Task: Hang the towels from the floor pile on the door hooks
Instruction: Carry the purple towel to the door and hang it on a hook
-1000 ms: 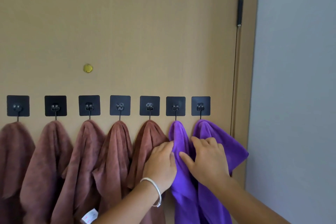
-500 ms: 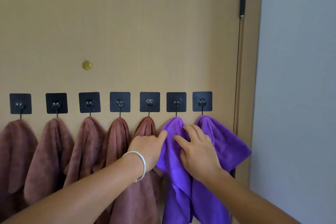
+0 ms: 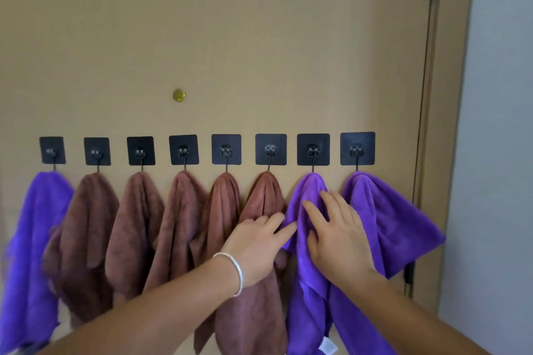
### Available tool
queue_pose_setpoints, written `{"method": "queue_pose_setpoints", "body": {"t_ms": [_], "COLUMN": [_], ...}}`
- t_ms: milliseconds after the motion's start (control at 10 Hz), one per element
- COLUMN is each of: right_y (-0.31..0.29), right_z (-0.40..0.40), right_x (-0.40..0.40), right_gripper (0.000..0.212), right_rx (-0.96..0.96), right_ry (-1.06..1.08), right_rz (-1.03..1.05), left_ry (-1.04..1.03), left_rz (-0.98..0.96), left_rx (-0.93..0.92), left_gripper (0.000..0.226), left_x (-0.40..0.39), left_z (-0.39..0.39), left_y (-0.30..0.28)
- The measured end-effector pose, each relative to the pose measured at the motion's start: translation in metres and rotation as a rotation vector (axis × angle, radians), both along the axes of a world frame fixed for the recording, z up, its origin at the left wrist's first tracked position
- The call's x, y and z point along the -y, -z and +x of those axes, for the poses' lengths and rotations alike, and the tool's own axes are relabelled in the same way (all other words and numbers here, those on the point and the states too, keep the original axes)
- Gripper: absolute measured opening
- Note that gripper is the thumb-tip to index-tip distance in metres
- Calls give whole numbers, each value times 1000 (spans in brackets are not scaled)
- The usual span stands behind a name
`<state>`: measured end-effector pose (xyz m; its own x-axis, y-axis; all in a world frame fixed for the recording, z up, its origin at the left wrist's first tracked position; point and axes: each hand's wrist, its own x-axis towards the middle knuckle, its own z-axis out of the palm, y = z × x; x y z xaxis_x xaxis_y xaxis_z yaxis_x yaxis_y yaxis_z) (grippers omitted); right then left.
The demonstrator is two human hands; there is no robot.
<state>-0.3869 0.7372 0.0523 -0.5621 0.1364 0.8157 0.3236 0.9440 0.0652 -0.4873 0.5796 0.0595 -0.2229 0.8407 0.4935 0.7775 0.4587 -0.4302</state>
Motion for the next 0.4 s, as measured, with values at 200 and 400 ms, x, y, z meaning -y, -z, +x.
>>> {"method": "queue_pose_setpoints", "body": {"t_ms": [200, 400], "right_y": [15, 40], "right_z": [14, 19], "right_x": [17, 61], "right_gripper": [57, 65], "right_rx": [75, 222], "right_ry": [39, 53], "right_rz": [-13, -163], "left_ry": [226, 65], "left_rz": [-37, 84], "left_rx": [-104, -52], "left_gripper": [47, 52], "left_x": [57, 136], "left_z": [7, -6], "left_y": [19, 45]}}
